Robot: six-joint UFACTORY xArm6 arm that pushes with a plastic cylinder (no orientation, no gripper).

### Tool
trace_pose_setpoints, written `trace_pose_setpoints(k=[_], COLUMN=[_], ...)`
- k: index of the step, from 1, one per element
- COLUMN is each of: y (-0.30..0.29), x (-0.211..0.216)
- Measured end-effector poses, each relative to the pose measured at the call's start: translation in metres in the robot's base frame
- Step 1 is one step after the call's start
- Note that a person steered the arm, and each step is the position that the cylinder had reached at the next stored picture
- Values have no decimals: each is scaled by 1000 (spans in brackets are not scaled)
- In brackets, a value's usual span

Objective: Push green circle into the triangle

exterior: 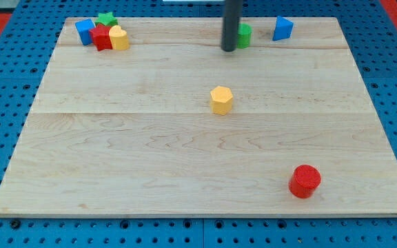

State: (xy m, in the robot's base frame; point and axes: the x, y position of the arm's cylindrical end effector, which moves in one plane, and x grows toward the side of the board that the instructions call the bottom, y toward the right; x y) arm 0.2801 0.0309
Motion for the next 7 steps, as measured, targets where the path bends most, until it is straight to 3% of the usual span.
trace_pose_setpoints(k=[2,5,7], y=[28,80,93], x=[-34,-37,40])
